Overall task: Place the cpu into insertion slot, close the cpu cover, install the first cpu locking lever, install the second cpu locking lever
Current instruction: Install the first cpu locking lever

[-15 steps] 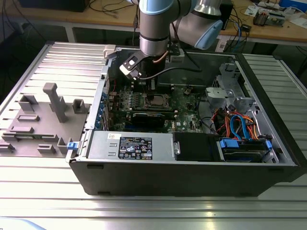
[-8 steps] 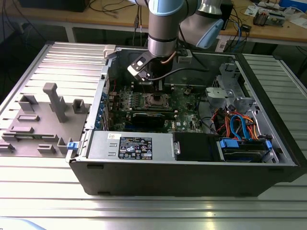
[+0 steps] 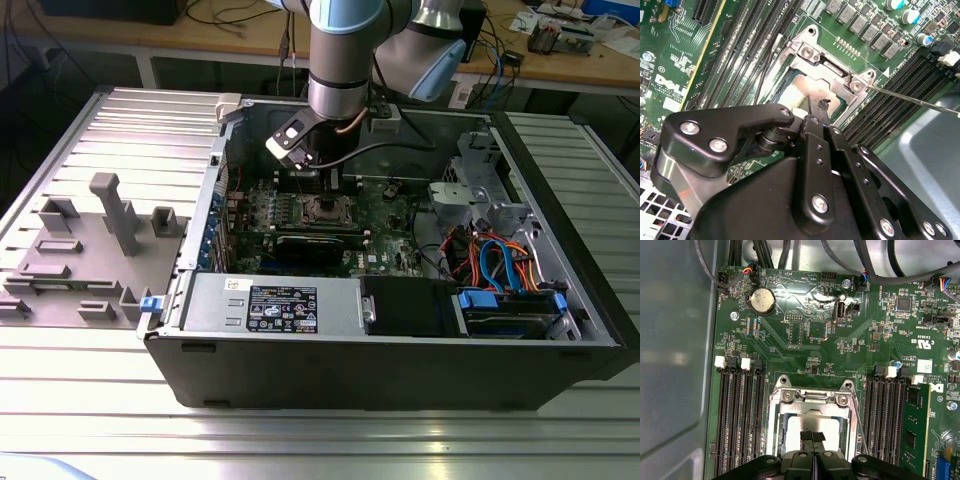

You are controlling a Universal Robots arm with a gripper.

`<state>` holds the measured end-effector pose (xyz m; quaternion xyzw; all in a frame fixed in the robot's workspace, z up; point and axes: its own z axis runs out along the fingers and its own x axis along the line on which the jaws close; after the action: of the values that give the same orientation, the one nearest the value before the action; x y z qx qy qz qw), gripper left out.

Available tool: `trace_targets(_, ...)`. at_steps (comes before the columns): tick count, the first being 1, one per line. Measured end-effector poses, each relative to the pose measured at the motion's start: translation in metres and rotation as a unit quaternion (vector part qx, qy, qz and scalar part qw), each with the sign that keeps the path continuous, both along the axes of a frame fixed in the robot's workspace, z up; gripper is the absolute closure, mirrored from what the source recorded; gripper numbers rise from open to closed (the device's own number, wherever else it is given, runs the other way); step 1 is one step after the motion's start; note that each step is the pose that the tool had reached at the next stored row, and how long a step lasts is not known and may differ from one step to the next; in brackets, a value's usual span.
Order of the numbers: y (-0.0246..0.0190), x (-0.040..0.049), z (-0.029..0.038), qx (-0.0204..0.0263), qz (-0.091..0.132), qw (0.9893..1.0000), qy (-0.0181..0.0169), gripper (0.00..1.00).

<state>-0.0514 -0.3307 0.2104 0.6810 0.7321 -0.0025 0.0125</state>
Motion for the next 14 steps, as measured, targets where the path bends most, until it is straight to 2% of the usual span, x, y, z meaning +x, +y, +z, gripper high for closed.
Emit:
trace_targets(5, -0.0003, 0.0000, 0.0000, 0.0000, 0.000, 1.0000, 0.0000, 0.89)
trace_targets(9, -0.0003, 0.0000, 0.0027, 0.0000, 0.000, 1.0000, 0.0000, 0.89)
trace_targets(11, -0.0003, 0.0000, 0.0062, 0.0000, 0.000, 1.0000, 0.0000, 0.89)
trace_targets(14, -0.0003, 0.0000, 0.0157, 0.0000, 0.000, 1.0000, 0.0000, 0.89)
